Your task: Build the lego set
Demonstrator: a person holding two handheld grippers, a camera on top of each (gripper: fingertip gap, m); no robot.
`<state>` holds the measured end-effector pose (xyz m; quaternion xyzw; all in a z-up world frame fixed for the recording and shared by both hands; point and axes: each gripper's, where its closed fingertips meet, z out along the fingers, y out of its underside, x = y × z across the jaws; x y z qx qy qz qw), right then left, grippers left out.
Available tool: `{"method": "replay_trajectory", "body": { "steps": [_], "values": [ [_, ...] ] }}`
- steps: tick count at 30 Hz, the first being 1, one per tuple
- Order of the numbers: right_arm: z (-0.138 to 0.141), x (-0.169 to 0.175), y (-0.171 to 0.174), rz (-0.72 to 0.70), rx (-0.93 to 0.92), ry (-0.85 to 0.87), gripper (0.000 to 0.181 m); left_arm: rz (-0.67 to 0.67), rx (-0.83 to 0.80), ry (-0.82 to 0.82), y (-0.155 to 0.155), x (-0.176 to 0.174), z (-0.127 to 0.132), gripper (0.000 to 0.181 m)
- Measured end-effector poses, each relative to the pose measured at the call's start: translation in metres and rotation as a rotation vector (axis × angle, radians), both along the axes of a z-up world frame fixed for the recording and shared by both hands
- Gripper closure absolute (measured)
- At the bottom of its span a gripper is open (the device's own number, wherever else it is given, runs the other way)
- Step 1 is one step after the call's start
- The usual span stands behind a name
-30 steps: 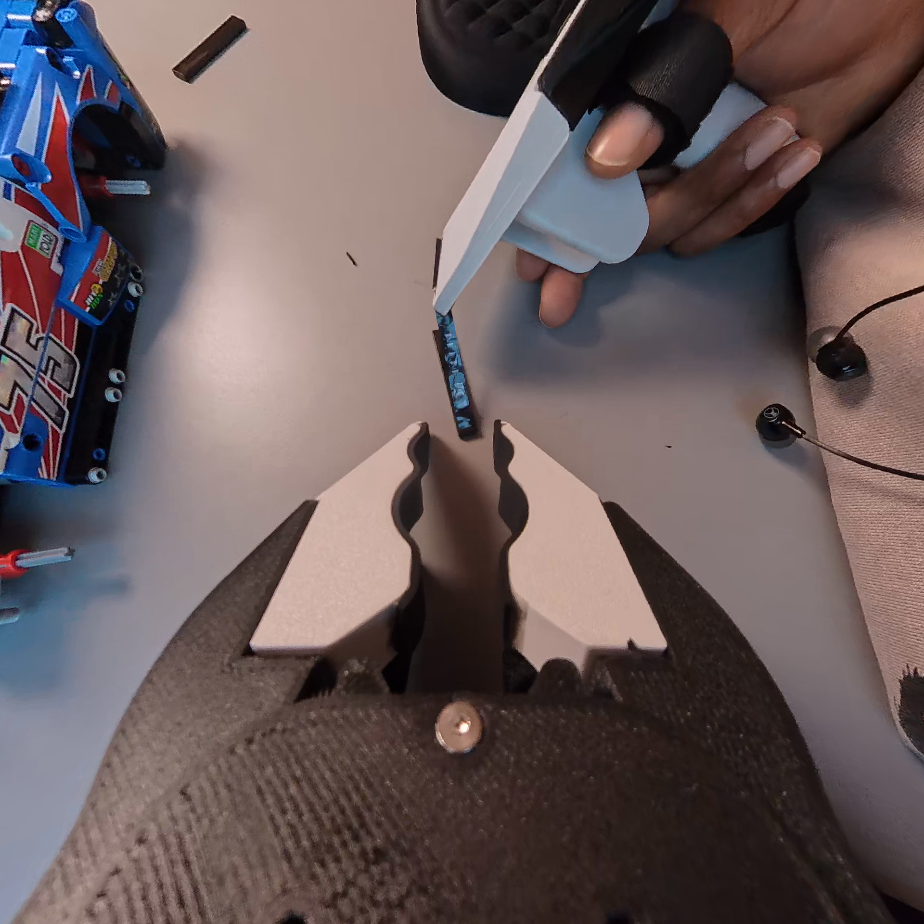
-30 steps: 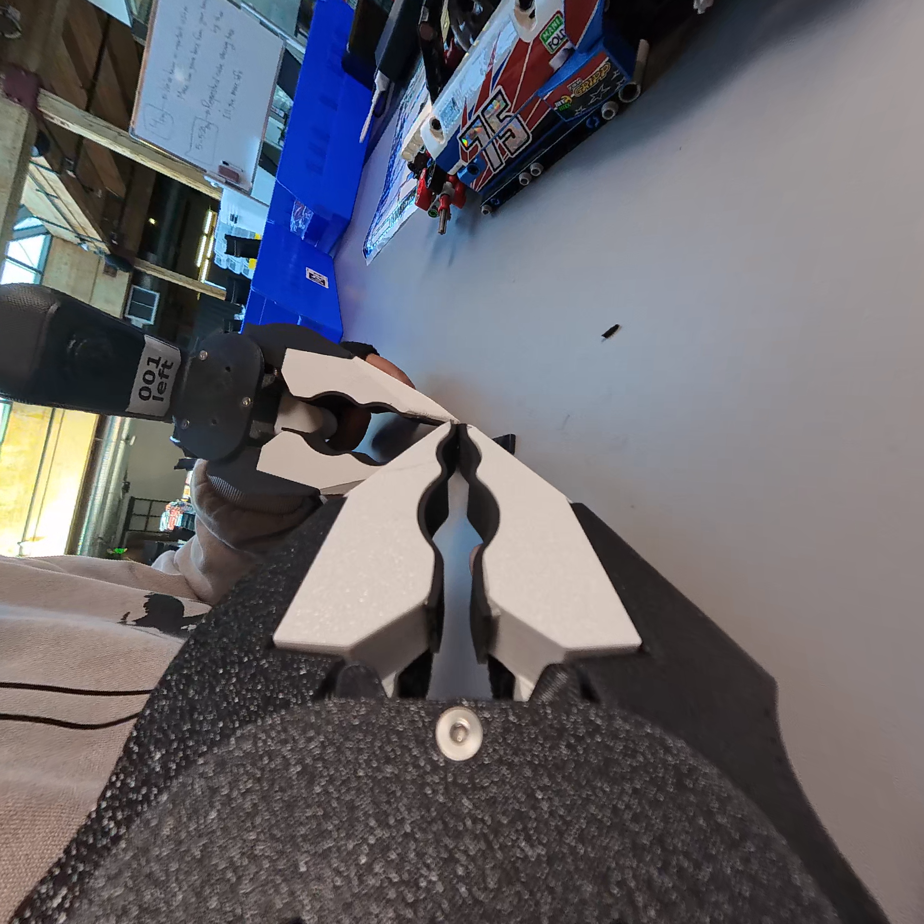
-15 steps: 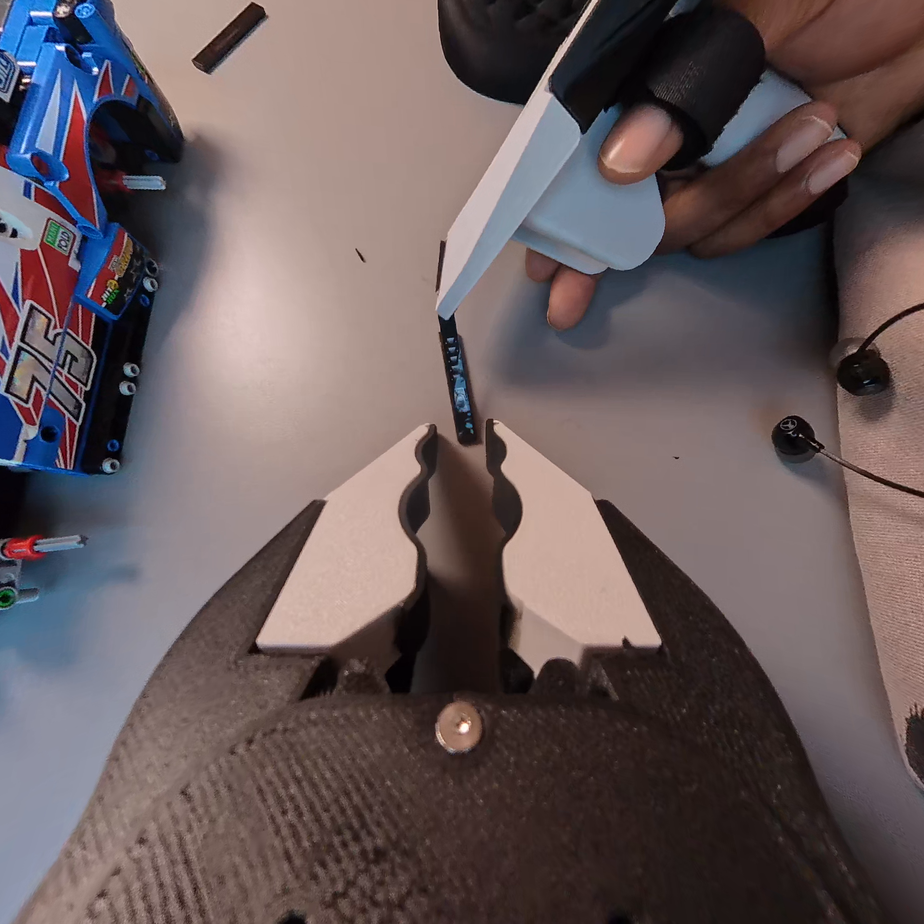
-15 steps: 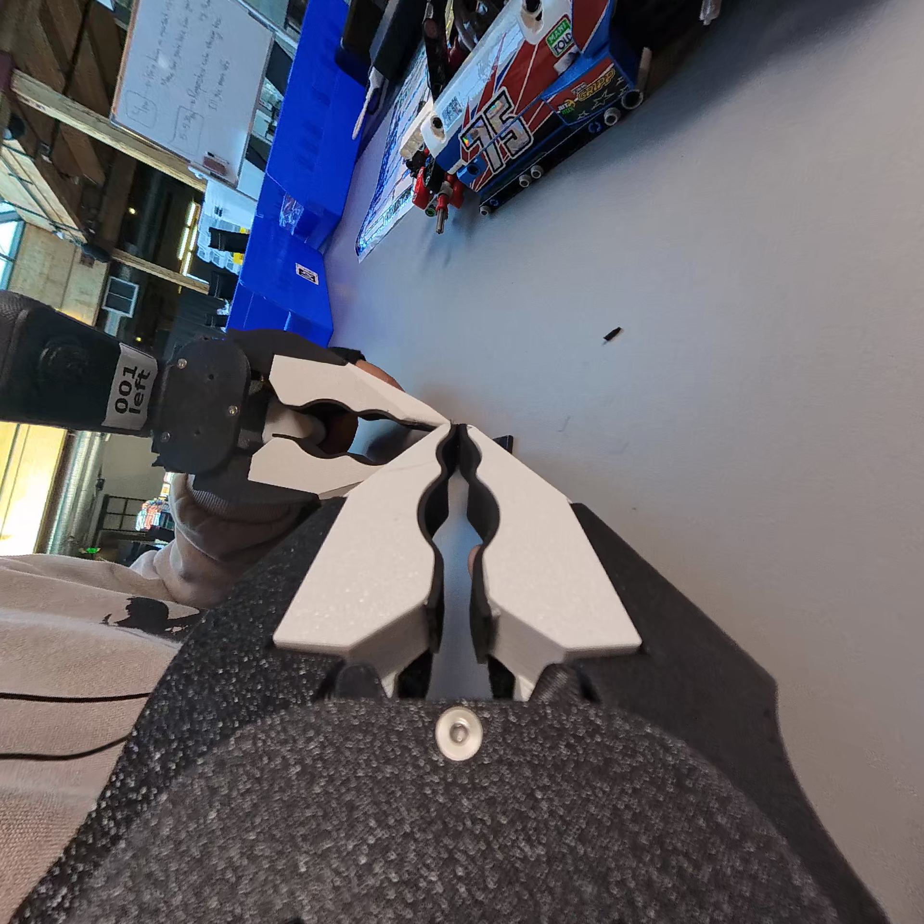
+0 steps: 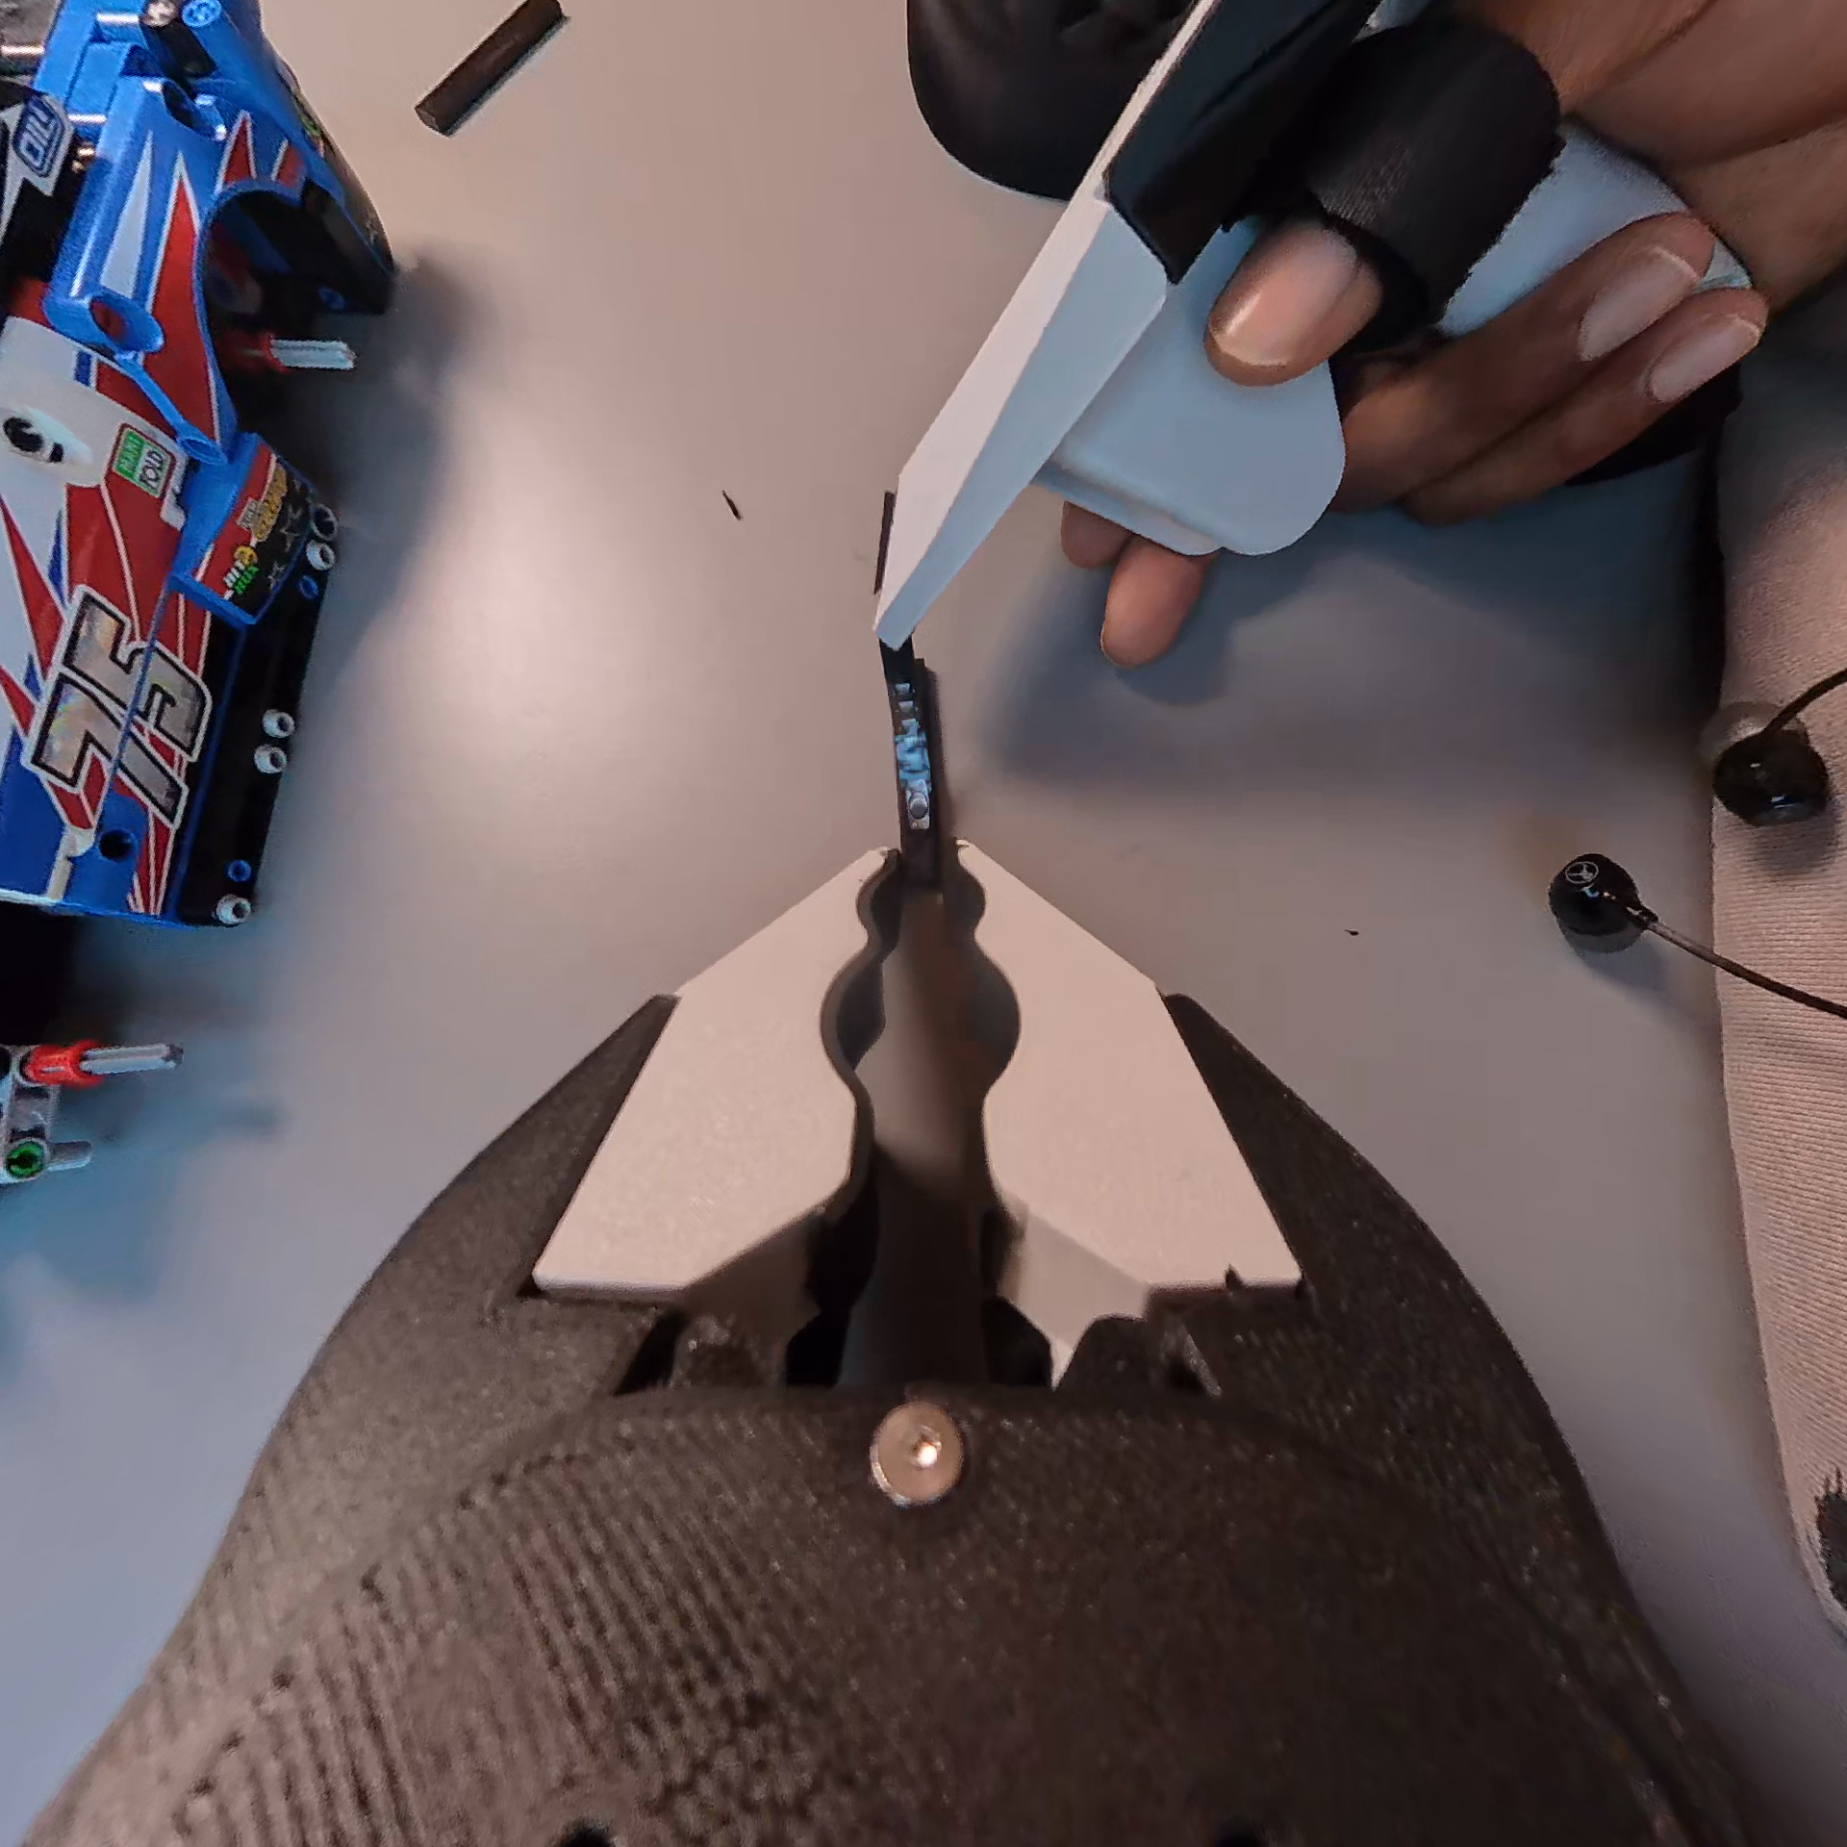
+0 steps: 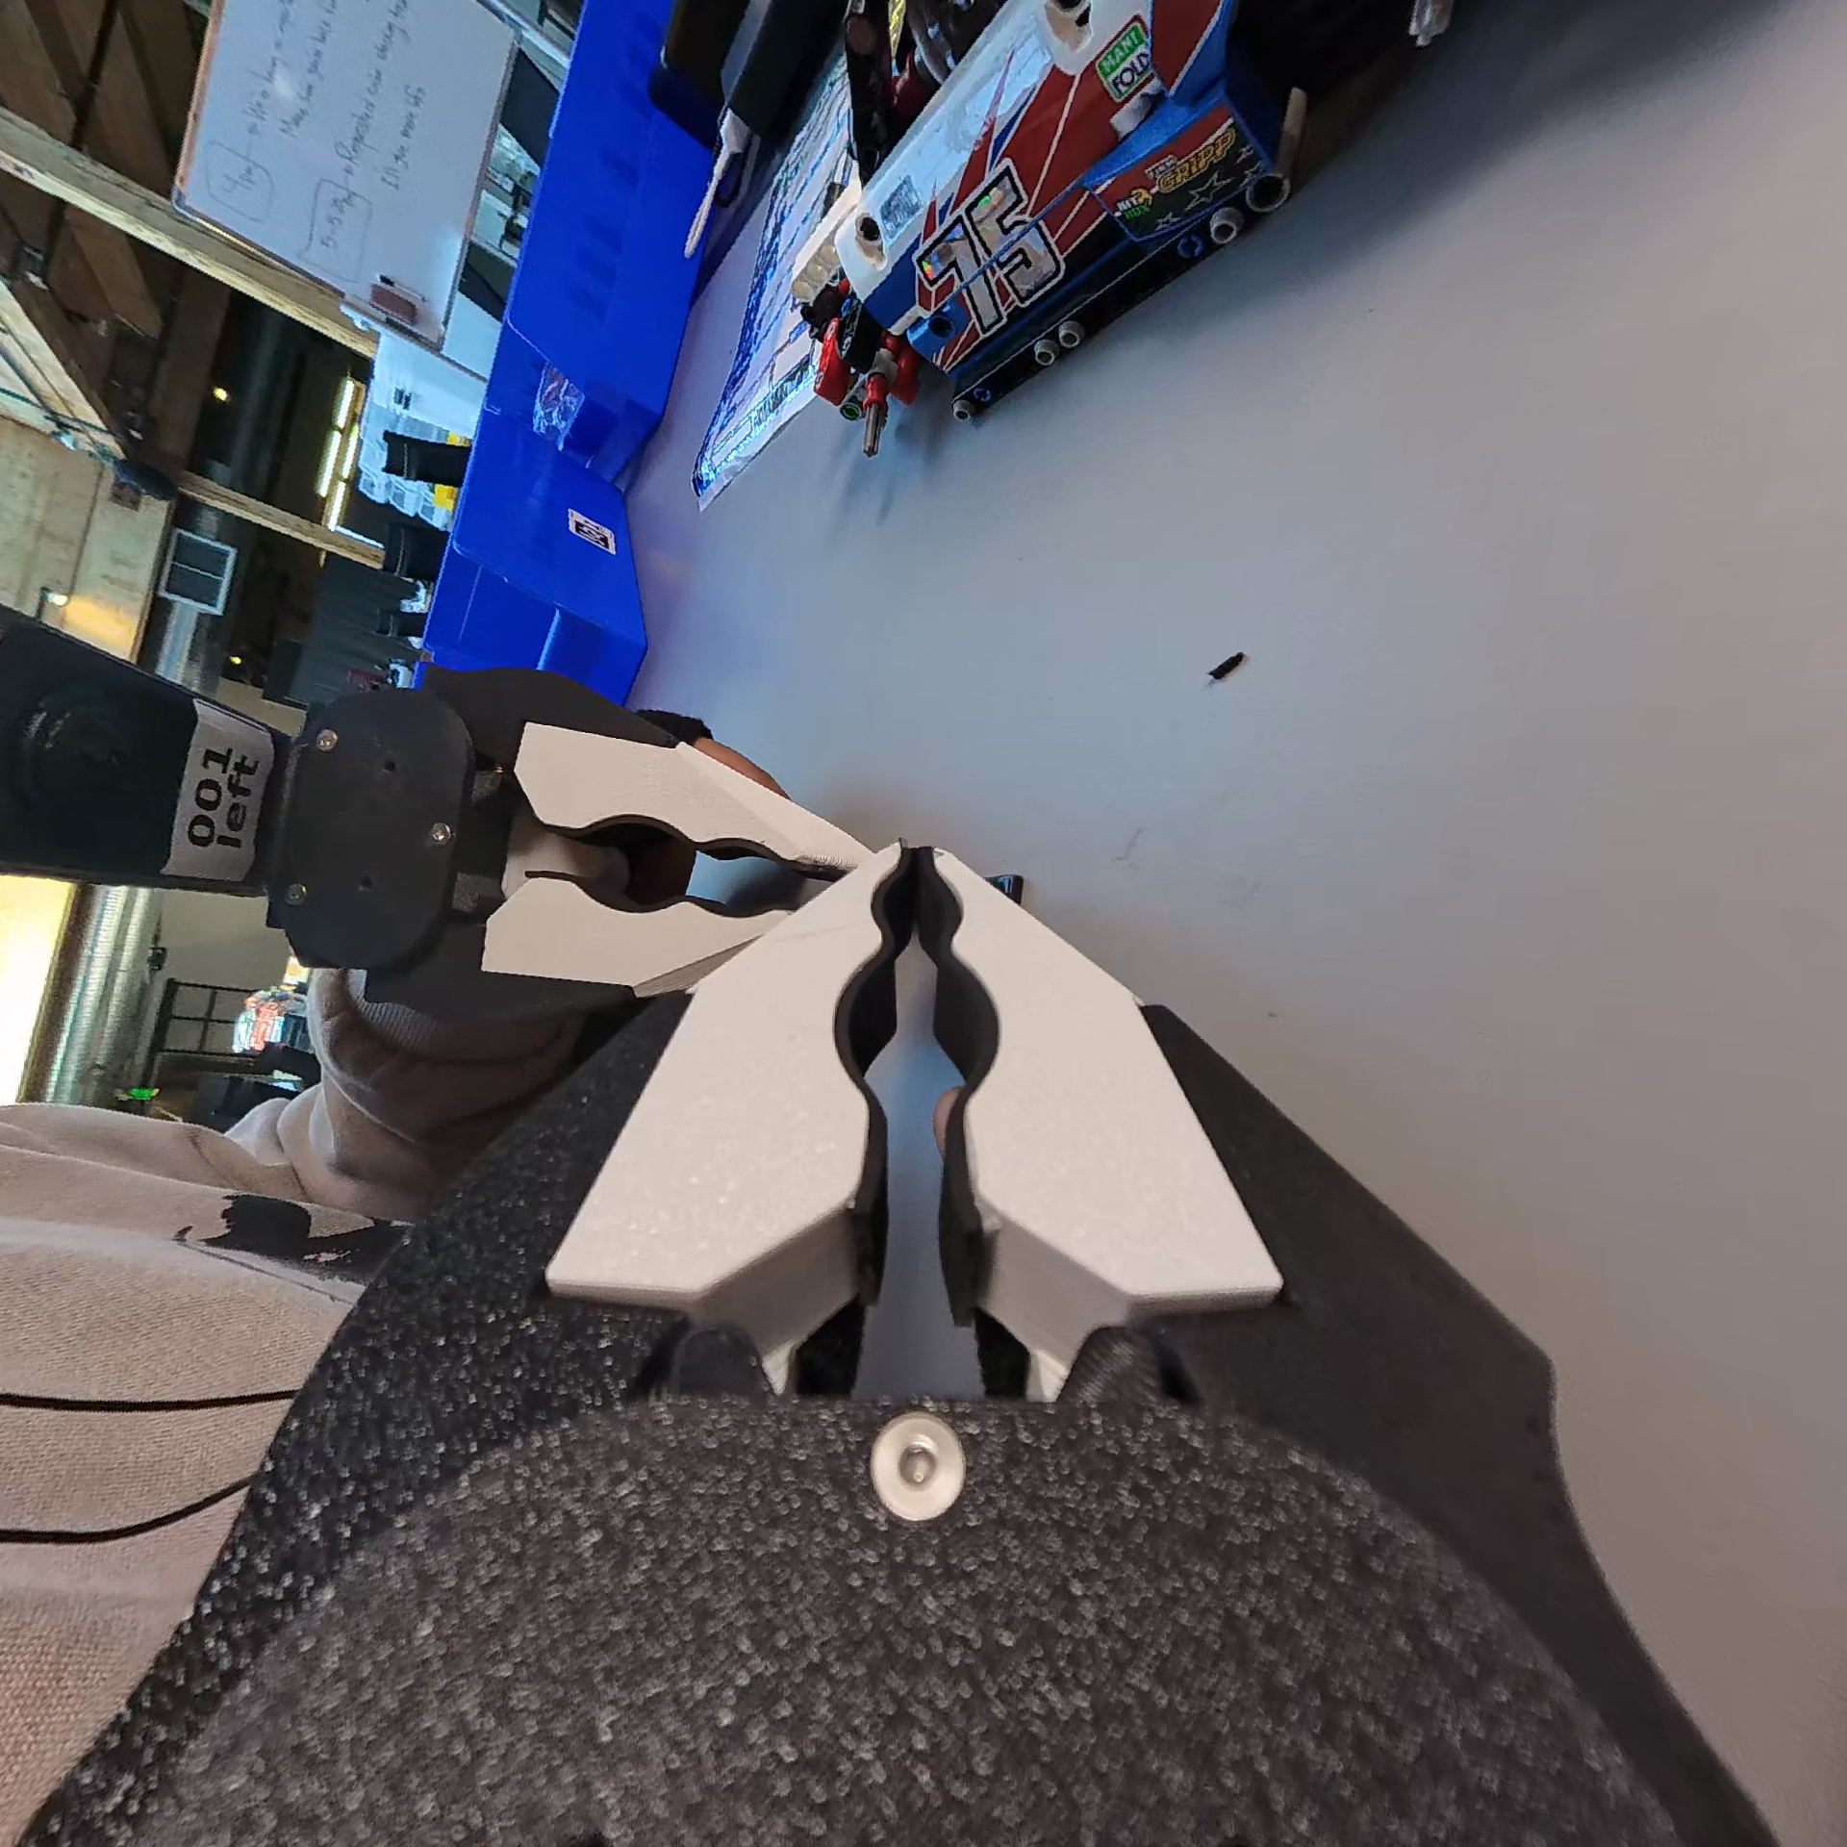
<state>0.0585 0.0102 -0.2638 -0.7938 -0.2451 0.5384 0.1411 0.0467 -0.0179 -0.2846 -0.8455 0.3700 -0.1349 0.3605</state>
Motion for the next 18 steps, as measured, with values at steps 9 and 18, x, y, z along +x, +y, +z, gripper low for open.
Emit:
{"method": "replay_trajectory", "body": {
  "steps": [9, 18],
  "values": [
    [-0.0011, -0.0004, 0.0004, -0.006, 0.011, -0.02, 0.181, 0.014, 0.03, -0.002, -0.0007, -0.0006, 0.0005, 0.176],
    [-0.0014, -0.0003, 0.0008, -0.013, 0.011, -0.021, 0.181, 0.022, 0.037, -0.034, -0.0004, -0.0007, 0.0024, 0.176]
  ]
}}
